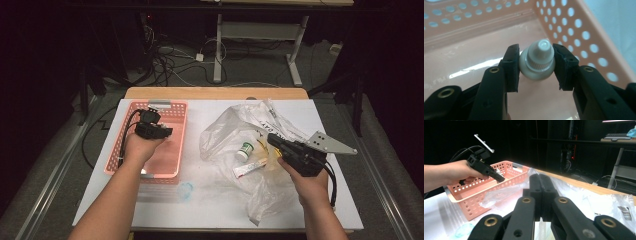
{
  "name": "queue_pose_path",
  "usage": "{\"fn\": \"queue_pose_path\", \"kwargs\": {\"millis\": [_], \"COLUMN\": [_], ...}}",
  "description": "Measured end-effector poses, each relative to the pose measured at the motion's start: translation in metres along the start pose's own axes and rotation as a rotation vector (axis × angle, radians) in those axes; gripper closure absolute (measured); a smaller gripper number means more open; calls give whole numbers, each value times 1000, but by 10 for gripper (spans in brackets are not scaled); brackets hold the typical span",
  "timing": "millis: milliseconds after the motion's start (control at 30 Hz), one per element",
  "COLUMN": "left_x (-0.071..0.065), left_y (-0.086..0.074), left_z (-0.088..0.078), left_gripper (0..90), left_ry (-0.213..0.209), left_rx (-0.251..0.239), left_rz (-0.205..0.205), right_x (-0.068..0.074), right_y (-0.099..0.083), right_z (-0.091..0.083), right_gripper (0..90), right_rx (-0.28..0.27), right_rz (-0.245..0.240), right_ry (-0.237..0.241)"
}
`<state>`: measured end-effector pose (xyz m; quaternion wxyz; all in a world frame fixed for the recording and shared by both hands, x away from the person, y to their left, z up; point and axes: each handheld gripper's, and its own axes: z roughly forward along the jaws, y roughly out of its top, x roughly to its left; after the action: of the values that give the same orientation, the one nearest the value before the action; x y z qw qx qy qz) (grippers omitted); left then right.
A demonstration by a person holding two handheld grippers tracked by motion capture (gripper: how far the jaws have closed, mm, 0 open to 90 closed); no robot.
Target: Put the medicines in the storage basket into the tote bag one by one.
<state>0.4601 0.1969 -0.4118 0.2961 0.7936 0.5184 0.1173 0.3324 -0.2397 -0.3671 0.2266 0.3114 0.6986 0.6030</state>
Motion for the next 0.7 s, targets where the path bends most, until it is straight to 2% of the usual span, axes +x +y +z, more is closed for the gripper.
{"fn": "queue_pose_path", "kwargs": {"millis": [100,167,300,600,700], "left_x": [-7,-13,-23,-36,-38], "left_y": [-1,-2,-6,-26,-36], "left_z": [-9,-15,-25,-45,-52], "left_gripper": [585,584,584,584,584], "left_ry": [-13,0,-4,-5,-20], "left_rx": [-16,-17,-32,-67,-97], "left_rz": [15,36,61,132,123], "right_x": [0,0,1,1,1], "right_y": [0,0,-1,0,0], "right_z": [0,0,1,1,1], "right_gripper": [900,900,900,900,900], "right_rx": [-1,1,4,4,3], "right_rz": [3,0,3,-1,-2], "right_ry": [-1,1,3,-1,1]}}
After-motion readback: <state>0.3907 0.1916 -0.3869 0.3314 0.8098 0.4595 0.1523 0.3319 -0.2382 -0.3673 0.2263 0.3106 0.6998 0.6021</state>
